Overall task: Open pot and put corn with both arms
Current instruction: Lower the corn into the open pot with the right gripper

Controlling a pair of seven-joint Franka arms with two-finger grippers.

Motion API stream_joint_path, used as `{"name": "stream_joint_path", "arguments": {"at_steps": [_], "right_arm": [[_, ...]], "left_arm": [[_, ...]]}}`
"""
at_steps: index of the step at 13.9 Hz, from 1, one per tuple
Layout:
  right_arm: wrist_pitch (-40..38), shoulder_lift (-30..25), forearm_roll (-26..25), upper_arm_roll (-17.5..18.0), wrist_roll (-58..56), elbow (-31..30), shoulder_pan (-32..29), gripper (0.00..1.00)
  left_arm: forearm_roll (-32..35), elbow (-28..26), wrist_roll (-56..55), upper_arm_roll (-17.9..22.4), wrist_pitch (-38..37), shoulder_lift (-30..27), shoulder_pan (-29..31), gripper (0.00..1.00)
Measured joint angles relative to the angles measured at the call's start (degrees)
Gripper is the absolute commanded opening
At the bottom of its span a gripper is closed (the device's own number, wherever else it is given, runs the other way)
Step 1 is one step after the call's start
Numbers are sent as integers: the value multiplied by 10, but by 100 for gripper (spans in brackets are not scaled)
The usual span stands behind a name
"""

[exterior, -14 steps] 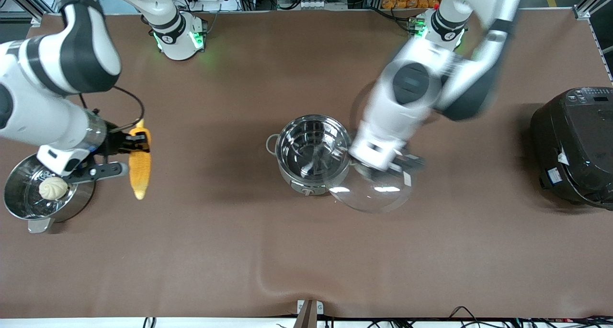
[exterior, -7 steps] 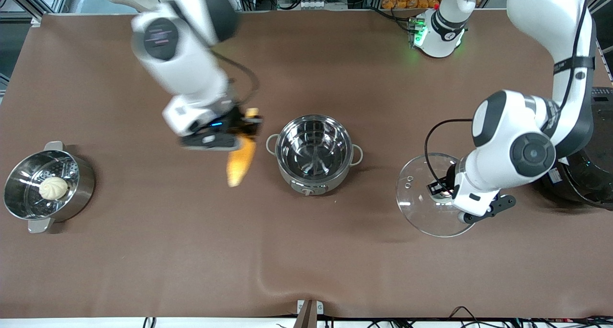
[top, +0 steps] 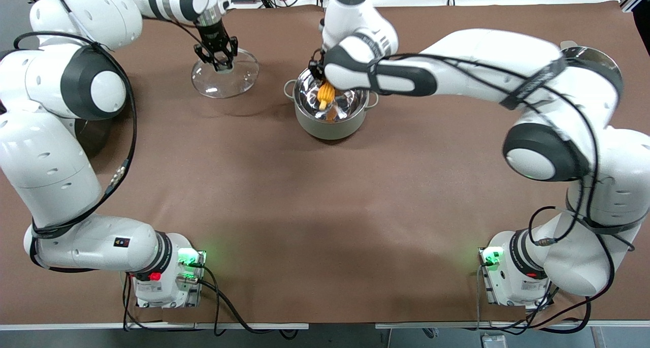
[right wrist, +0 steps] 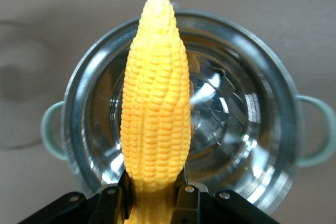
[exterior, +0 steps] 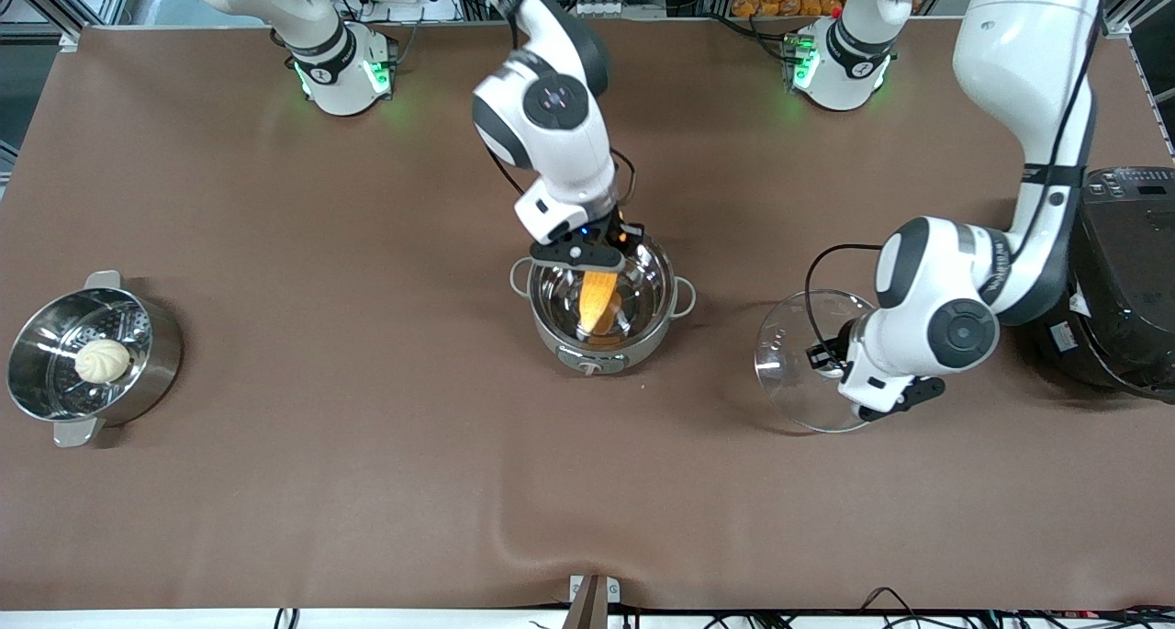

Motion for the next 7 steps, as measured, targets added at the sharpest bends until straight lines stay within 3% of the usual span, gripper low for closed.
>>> {"name": "stream_joint_path", "arguments": {"at_steps": [2, 3, 5, 7], "right_arm": [[19, 20, -15, -3, 16, 2, 1, 66], [19, 22, -22, -6, 17, 4, 1, 78], [6, 21, -51, -11, 18, 14, 0, 89], [-23, 20, -73, -12, 18, 22, -1, 90]], "left_arm": [[0, -24, 0, 0, 24, 0, 0, 0], [0, -31, 1, 0, 32, 0, 1, 0], [0, -37, 2, 0, 43, 2, 2, 0], [0, -39, 3, 0, 48, 6, 4, 6]]}}
